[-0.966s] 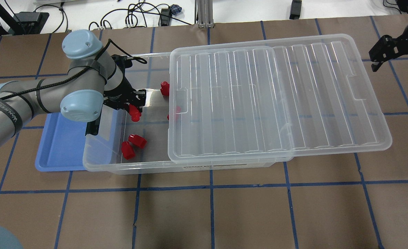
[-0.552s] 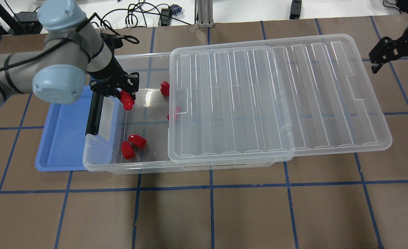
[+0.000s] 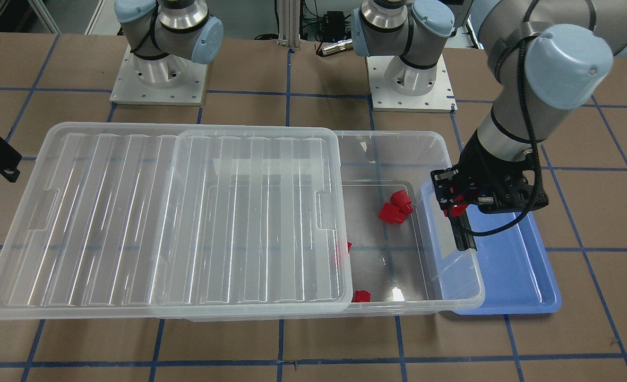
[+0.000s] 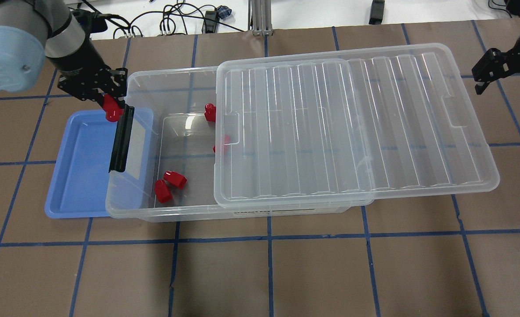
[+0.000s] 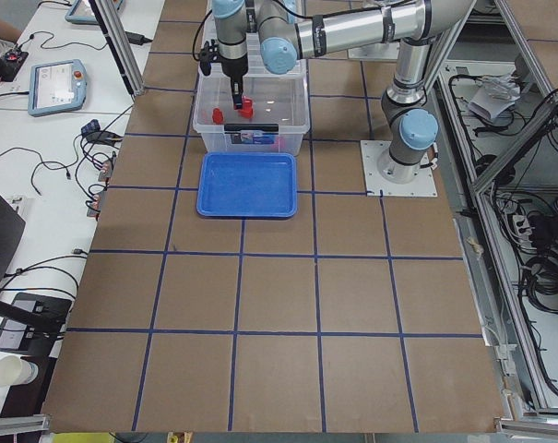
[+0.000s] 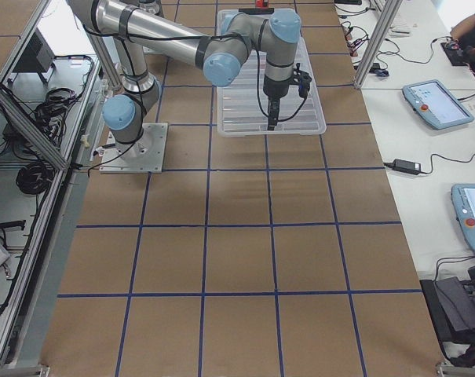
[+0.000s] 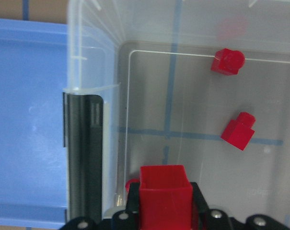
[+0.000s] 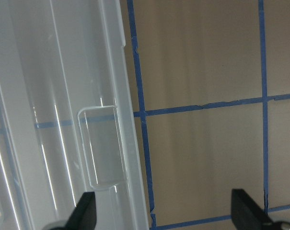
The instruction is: Place red block in blue tray from box
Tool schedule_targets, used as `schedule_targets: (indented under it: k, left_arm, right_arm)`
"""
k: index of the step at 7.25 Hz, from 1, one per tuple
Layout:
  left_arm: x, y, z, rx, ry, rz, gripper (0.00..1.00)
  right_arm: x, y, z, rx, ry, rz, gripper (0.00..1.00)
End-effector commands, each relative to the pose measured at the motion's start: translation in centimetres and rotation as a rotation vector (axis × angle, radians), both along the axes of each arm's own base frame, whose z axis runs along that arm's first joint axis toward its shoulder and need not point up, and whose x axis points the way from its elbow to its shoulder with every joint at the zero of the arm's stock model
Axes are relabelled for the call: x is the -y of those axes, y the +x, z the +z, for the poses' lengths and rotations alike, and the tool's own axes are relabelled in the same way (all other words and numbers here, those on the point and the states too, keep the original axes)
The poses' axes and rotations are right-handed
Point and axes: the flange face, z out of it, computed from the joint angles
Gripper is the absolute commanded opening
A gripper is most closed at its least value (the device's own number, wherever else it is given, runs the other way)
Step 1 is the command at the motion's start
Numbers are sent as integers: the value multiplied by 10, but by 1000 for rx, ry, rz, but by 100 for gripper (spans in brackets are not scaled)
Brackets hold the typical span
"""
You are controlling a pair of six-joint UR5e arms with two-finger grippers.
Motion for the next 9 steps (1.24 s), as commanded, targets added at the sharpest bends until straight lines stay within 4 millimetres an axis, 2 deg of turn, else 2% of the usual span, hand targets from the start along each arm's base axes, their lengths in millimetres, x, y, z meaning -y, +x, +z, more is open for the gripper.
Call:
schedule_targets:
  k: [1,3,4,5,6,7,8,9]
  left_arm:
    - [5,64,-36,-24,45,-80,11]
    - [1,115,-103,-19,14,-63,11]
    - [-12,119,-132,-39,32,-51,11]
    - [-18,112,-161,-74,10,-75,11]
    - [-22,111,-180,-68,-6,-81,12]
    - [-22,114,-183,-62,-3,-81,28]
    - [-25,112,-192,-70,18,-80,73]
    - [-20,115,-184,-56,7,-76,97]
  right_arm:
    - [0,-11,-2,0,-1,-1,100]
    - [1,-47,-19,14,32,53,100]
    - [0,-61,-22,21,33,30,100]
    - [4,-63,-23,8,10,30,100]
    - [12,-67,-28,-4,-12,28,100]
    - [19,-71,-39,2,-11,29,100]
    - [23,-72,-52,16,9,29,100]
    - [28,-74,-63,26,27,29,100]
